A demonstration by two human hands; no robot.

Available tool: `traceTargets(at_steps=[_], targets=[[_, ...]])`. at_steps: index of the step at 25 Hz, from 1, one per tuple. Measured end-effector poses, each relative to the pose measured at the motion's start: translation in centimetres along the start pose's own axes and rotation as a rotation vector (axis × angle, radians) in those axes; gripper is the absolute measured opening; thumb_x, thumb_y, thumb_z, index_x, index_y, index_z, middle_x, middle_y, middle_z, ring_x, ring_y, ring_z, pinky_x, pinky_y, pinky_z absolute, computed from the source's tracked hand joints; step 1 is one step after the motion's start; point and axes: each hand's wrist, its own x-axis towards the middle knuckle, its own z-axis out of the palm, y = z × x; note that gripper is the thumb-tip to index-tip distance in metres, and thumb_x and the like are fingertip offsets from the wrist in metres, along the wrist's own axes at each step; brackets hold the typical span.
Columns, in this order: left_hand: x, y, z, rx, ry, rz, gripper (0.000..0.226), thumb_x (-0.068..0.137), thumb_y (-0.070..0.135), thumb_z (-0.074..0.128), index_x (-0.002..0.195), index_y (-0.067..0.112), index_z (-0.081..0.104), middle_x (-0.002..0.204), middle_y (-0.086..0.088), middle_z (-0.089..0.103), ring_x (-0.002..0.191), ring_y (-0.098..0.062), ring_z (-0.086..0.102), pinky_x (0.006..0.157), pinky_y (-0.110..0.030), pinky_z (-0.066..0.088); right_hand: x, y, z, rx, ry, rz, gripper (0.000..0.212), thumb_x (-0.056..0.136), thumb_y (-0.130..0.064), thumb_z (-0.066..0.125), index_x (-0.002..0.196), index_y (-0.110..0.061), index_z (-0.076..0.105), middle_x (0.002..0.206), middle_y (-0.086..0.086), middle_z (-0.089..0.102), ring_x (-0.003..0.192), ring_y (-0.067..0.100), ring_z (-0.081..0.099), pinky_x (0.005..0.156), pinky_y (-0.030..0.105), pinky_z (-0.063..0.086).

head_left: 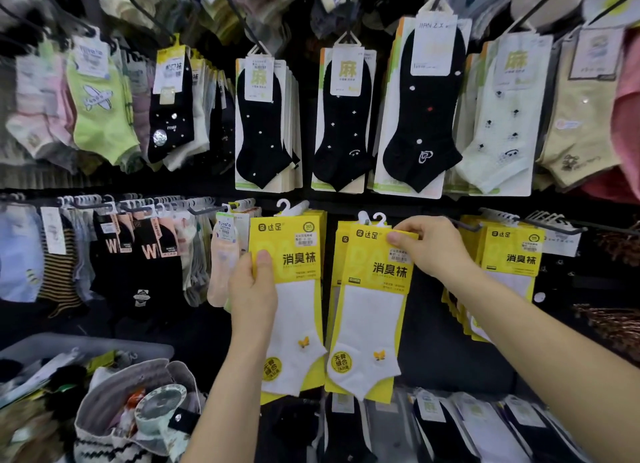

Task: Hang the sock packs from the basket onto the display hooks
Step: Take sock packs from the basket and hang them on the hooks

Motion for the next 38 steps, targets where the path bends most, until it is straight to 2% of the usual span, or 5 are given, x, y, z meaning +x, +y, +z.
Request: traceTargets(at_steps=[4, 14, 20, 33, 38], targets=[[0.7, 0.7, -1.4, 0.099, 0.093, 0.057, 0.039, 0.099, 0.029, 0.039, 0.061, 0.023, 0.034, 0.058, 0.009, 0.038, 0.053, -0.008, 0.035, 0.053, -0.028, 0.029, 0.3, -0.4, 1.5, -0.087, -0.037, -0.022, 0.007, 0.083, -0.032, 0.068, 0.082, -0.026, 0.066, 0.088, -0.005, 0.062, 0.078, 0.009, 0.056, 0.056, 0.021, 0.039], [-2.6, 0.5, 3.5, -0.020, -0.183, 0.020, 0.033, 0.097, 0.023, 0.045, 0.067, 0.008, 0.040, 0.064, 0.002, 0.037, 0.056, -0.005, 0.032, 0.050, -0.016, 0.028, -0.8, -1.1, 0.6, 0.041, 0.132, -0.101, 0.021, 0.085, -0.040, 0.062, 0.080, -0.020, 0.070, 0.079, -0.001, 0.066, 0.077, 0.012, 0.058, 0.070, 0.029, 0.047], [-4.3, 0.4, 5.7, -0.041, -0.341, -0.019, 0.024, 0.096, 0.026, 0.047, 0.074, 0.018, 0.052, 0.066, 0.011, 0.052, 0.055, 0.006, 0.049, 0.050, -0.007, 0.037, -0.1, -2.4, -0.5, 0.126, -0.130, -0.031, 0.015, 0.086, -0.027, 0.064, 0.073, -0.021, 0.069, 0.077, -0.001, 0.066, 0.072, 0.009, 0.059, 0.066, 0.023, 0.047], [-4.3, -1.0, 7.4, -0.028, -0.160, -0.122, 0.020, 0.092, 0.022, 0.053, 0.109, 0.027, 0.045, 0.091, -0.006, 0.055, 0.068, -0.014, 0.054, 0.058, -0.028, 0.045, 2.2, -1.9, 1.8, -0.037, -0.031, -0.009, 0.017, 0.087, -0.029, 0.062, 0.078, -0.017, 0.068, 0.076, -0.004, 0.064, 0.074, 0.013, 0.059, 0.063, 0.026, 0.048], [-4.2, -1.8, 8.1, 0.134, -0.121, -0.034, 0.035, 0.087, 0.019, 0.057, 0.121, 0.018, 0.046, 0.114, -0.004, 0.053, 0.104, -0.021, 0.052, 0.083, -0.034, 0.048, 0.5, 0.7, 3.3, -0.035, 0.147, -0.052, 0.044, 0.081, -0.036, 0.066, 0.119, -0.020, 0.051, 0.112, 0.000, 0.050, 0.106, 0.017, 0.049, 0.088, 0.035, 0.045]])
